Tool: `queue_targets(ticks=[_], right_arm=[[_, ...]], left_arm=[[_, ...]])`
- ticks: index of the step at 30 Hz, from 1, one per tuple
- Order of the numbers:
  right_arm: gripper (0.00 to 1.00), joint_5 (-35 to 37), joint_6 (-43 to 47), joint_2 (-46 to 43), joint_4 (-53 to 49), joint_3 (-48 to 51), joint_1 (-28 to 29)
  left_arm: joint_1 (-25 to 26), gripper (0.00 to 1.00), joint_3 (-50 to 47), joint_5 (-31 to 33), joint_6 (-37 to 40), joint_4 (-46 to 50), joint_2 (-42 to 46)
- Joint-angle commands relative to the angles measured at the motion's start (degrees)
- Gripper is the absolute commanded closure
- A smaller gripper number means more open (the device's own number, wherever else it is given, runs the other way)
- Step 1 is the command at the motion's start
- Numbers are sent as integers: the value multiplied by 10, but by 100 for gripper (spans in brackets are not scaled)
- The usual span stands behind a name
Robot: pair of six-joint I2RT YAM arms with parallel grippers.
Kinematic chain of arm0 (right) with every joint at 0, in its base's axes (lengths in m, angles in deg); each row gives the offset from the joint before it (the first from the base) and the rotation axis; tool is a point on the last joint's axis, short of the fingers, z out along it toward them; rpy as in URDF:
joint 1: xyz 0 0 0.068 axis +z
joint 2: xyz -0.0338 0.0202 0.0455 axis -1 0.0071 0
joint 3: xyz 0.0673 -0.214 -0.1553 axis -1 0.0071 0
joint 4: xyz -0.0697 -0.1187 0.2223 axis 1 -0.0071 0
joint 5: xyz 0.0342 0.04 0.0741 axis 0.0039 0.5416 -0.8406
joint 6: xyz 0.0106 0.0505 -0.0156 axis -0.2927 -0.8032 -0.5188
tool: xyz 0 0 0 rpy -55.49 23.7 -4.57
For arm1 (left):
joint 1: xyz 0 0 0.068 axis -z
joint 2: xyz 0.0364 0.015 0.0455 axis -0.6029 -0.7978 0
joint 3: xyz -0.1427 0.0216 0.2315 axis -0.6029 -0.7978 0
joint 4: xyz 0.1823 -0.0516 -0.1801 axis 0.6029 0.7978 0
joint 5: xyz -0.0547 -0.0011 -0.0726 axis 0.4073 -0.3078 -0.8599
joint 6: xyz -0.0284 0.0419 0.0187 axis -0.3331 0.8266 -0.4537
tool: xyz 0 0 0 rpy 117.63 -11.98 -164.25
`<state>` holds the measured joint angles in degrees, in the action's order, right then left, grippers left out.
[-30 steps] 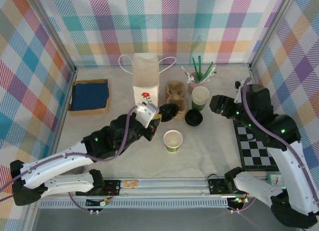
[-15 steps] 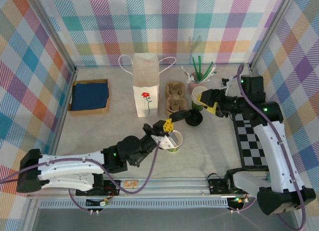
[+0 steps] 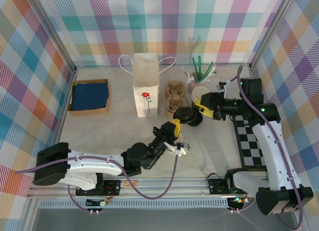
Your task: Pack the takeout coffee
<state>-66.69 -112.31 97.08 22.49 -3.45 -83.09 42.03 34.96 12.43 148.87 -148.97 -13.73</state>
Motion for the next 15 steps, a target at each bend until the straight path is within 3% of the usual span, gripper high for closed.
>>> queue_targets(ticks=[1, 5, 15], right_arm=[[48, -23, -4, -17, -1, 23, -31], [54, -48, -17, -16, 23, 32, -35], [56, -92, -47, -7, 59, 33, -34]], left_arm=[[7, 100, 13, 10, 28, -65, -3], [7, 100, 20, 9, 39, -70, -7], [7, 100, 23, 17, 78, -123, -52]])
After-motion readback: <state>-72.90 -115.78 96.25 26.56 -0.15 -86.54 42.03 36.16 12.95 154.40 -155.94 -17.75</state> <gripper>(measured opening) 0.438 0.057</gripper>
